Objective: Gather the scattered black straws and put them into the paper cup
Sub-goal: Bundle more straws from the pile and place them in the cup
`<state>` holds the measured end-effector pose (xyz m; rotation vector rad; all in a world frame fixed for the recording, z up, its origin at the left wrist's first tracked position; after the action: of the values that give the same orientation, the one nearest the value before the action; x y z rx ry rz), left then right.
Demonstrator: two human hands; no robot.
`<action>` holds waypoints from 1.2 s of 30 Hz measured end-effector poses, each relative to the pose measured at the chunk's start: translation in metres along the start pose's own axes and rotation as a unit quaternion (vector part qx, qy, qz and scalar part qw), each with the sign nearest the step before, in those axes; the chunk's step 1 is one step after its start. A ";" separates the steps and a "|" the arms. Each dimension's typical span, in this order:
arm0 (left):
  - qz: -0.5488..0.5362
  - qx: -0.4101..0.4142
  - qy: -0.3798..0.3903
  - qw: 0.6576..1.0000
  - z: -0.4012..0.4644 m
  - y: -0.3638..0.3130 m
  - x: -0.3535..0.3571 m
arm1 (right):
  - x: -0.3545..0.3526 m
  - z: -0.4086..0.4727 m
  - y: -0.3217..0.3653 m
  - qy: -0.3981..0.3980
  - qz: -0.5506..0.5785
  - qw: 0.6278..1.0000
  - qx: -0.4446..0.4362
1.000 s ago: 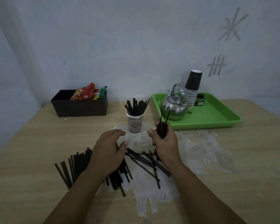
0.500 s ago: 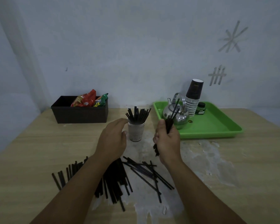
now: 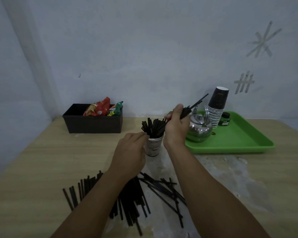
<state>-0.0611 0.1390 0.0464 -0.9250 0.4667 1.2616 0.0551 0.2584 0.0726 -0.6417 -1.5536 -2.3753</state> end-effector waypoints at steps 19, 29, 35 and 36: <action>-0.060 -0.036 0.002 0.998 -0.003 0.008 0.002 | -0.007 -0.029 -0.043 0.230 -0.264 0.937 0.005; -0.068 -0.041 0.007 0.997 -0.003 0.007 -0.002 | -0.013 -0.028 -0.040 0.284 -0.276 0.916 0.059; -0.075 -0.044 0.006 0.996 -0.005 0.003 -0.007 | -0.031 -0.035 -0.018 0.239 -0.243 0.930 0.137; -0.079 -0.047 0.005 0.996 -0.006 0.003 -0.009 | -0.035 -0.036 -0.012 0.227 -0.242 0.933 0.137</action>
<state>-0.0648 0.1290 0.0486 -1.0270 0.3377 1.1426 0.0721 0.2291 0.0336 0.3740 -1.9124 -2.3041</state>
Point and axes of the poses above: each hand's wrist, its own z-axis towards the middle knuckle, its own x-axis out of the palm, y = z × x, the point moved 7 cm from there along z, towards the middle knuckle, and after that the axes turned 8 degrees about -x, right-handed, at the moved point
